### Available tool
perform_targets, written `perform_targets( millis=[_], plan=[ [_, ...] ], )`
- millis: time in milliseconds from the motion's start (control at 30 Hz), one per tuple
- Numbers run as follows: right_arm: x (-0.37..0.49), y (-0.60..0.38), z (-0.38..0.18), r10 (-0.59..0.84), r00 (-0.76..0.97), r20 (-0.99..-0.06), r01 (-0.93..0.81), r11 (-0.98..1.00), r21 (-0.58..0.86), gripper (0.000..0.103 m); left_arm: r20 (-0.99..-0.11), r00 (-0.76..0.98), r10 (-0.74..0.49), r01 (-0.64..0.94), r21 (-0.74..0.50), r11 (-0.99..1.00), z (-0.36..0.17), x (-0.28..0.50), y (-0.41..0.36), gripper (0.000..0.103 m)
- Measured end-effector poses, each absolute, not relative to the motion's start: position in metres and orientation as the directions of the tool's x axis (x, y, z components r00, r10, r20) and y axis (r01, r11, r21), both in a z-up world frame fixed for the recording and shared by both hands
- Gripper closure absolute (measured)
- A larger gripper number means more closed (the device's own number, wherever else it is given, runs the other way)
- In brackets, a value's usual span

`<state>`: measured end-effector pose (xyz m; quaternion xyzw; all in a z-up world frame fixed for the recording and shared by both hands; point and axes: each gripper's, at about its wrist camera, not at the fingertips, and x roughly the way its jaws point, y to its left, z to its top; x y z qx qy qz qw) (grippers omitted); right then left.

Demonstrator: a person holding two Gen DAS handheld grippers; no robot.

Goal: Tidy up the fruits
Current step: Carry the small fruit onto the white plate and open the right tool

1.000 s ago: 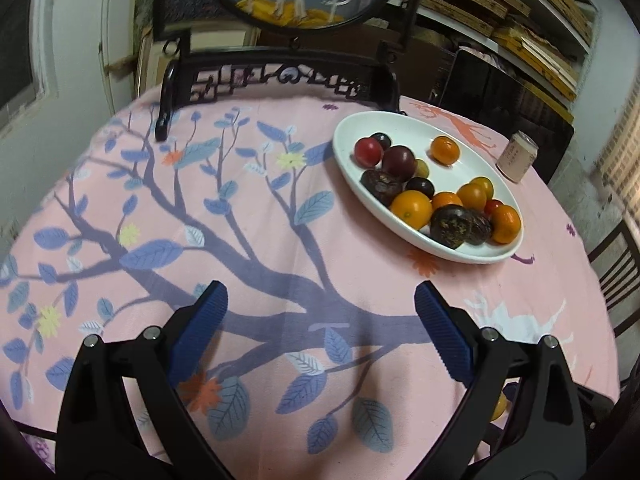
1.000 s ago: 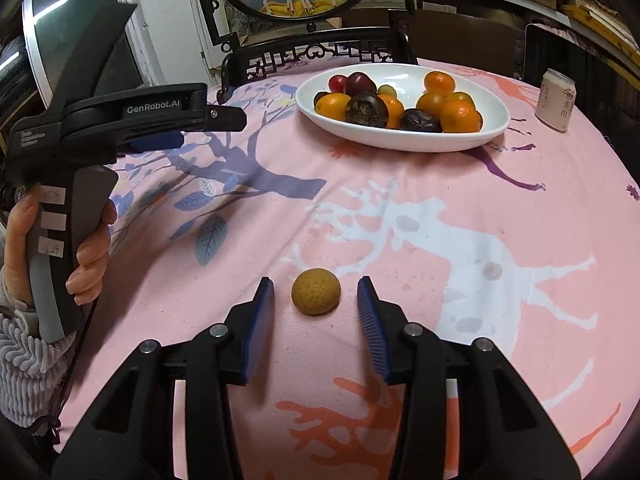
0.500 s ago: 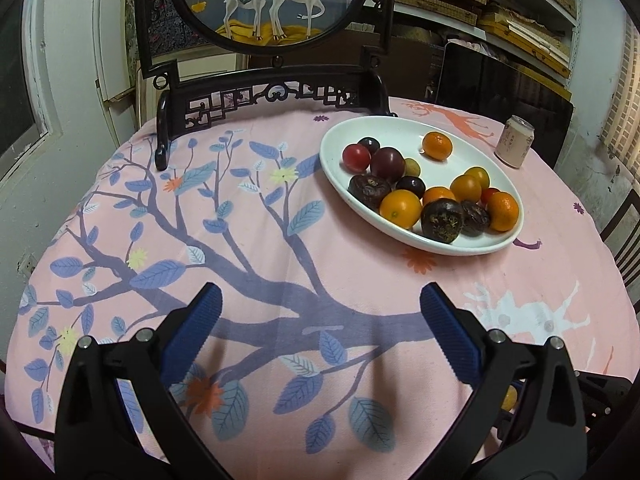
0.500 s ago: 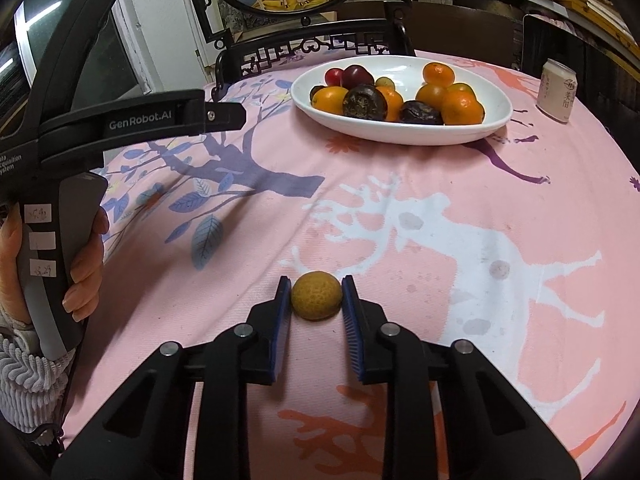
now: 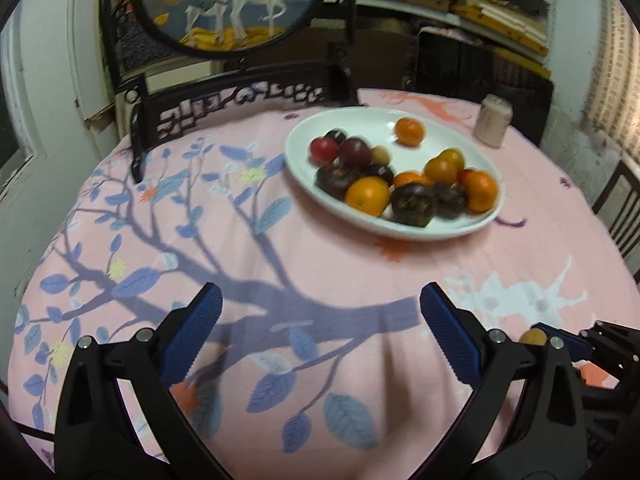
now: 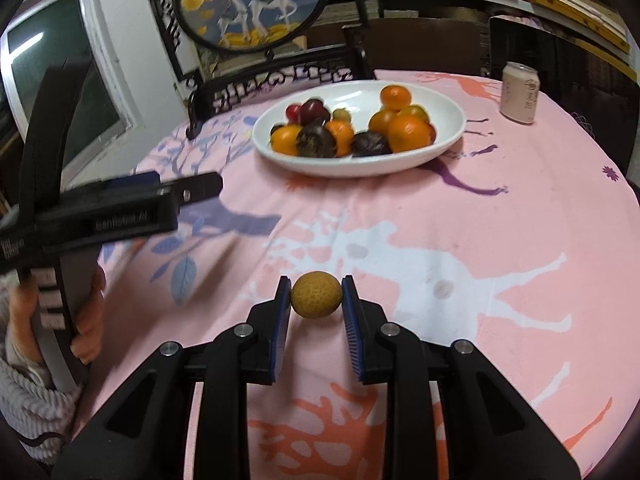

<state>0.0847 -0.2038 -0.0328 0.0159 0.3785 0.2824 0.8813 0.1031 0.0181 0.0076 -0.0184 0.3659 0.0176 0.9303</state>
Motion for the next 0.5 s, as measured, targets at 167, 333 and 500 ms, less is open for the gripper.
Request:
perform_targets(
  millis=[167,333,500],
  plan=[
    [0.087,-0.202,-0.015,0.468,0.636,-0.614,-0.479,0.863,0.162,0.076,-0.686,0.721,-0.099,0.004,-0.139,0.99,0.024,0.118,0.019,0.002],
    [0.073,-0.184,-0.014,0.442,0.679,-0.586,-0.519,0.854,0.042,0.076,-0.712,0.682,-0.166,0.132,-0.103,0.986,0.035,0.121,-0.015,0.002],
    [0.073,-0.186,-0.008,0.449,0.692,-0.564,-0.526,0.85,0.032,0.076,-0.762,0.615,-0.201,0.217,-0.081,0.973,0.021,0.121,-0.037,0.014]
  ],
)
